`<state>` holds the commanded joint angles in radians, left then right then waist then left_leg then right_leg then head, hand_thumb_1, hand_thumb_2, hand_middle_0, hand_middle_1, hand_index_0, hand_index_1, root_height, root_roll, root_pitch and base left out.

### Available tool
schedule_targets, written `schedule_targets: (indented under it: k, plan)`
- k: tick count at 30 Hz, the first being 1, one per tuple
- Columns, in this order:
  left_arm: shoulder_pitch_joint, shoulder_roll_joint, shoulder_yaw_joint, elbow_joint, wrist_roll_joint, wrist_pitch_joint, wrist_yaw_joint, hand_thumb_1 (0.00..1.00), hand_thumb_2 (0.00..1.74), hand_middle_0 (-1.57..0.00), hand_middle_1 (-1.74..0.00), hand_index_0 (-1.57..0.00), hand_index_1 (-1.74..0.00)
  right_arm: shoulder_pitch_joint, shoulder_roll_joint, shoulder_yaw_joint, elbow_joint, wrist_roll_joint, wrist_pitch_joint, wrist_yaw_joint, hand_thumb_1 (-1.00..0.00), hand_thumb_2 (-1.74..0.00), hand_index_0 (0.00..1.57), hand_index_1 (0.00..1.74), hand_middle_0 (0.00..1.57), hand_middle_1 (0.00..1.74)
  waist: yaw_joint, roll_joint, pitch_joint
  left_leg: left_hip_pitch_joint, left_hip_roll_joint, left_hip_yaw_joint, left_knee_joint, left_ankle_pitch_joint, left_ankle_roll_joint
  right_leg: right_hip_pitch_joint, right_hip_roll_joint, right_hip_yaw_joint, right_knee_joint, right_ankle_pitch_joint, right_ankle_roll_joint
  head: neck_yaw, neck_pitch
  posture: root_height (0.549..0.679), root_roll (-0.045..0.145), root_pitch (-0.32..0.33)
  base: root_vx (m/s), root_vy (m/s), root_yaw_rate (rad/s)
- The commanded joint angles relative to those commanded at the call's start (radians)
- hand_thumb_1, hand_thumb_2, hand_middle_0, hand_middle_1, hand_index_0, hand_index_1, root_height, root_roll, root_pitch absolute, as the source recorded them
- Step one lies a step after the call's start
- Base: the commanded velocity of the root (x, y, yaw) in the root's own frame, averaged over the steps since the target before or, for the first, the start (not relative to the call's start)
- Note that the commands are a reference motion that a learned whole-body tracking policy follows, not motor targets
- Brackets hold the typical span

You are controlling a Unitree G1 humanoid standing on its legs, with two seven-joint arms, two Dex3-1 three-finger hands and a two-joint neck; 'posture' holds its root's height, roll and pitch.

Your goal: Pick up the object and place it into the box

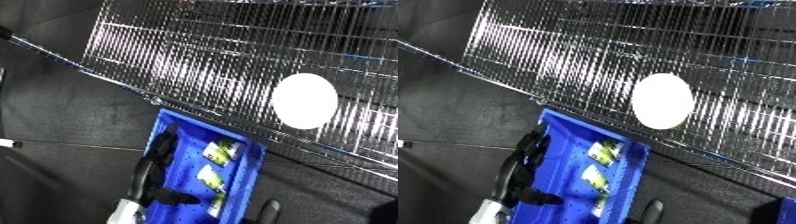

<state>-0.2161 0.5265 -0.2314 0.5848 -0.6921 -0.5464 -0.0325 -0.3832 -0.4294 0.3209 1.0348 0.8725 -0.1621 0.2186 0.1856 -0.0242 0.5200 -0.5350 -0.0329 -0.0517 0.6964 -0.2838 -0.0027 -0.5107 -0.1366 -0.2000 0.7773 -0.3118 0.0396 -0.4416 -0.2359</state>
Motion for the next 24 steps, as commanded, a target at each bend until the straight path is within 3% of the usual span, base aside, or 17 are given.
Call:
schedule_targets:
  k: [7, 14, 19, 24]
  plan:
    - [0.013, 0.057, 0.019, -0.282, 0.089, -0.051, 0.086, 0.0, 0.0, 0.0, 0.0, 0.0, 0.0, 0.041, -0.004, -0.03, 0.031, 0.062, -0.019, 0.029, 0.0, 0.0, 0.0, 0.0, 0.0, 0.0, 0.033, -0.008, 0.0, -0.01, -0.015, -0.018, -0.009, -0.002, -0.0029, 0.005, -0.009, -0.022, -0.014, 0.008, 0.0025, 0.107, -0.013, 0.637, 0.026, 0.09, 0.003, -0.042, 0.144]
    - [0.036, 0.073, 0.063, -0.445, 0.091, -0.081, 0.087, 0.0, 0.0, 0.0, 0.0, 0.0, 0.0, 0.062, 0.004, -0.051, 0.051, 0.1, -0.028, 0.047, 0.0, 0.0, 0.0, 0.0, 0.0, 0.0, 0.056, -0.012, 0.0, -0.013, -0.027, -0.03, -0.013, -0.005, -0.0048, 0.013, -0.0161, -0.038, -0.025, 0.015, 0.0039, 0.179, -0.021, 0.639, 0.025, 0.093, 0.009, -0.033, 0.103]
    - [0.026, 0.071, 0.06, -0.491, 0.095, -0.055, 0.053, 0.0, 0.0, 0.0, 0.0, 0.0, 0.0, 0.056, 0.007, -0.056, 0.061, 0.108, -0.022, 0.057, 0.0, 0.0, 0.0, 0.0, 0.0, 0.0, 0.055, -0.015, 0.0, -0.014, -0.029, -0.032, -0.012, -0.006, -0.0051, 0.012, -0.015, -0.038, -0.024, 0.019, 0.0066, 0.183, -0.025, 0.639, 0.023, 0.092, 0.003, -0.011, 0.004]
    - [-0.031, 0.067, 0.023, -0.488, 0.096, -0.001, 0.064, 0.0, 0.0, 0.0, 0.0, 0.0, 0.0, 0.034, 0.007, -0.048, 0.071, 0.105, -0.007, 0.07, 0.0, 0.0, 0.0, 0.0, 0.0, 0.0, 0.037, -0.024, 0.0, -0.014, -0.022, -0.028, -0.008, -0.007, -0.004, 0.009, -0.0085, -0.028, -0.025, 0.024, 0.0102, 0.156, -0.027, 0.638, 0.02, 0.091, 0.002, 0.007, -0.094]
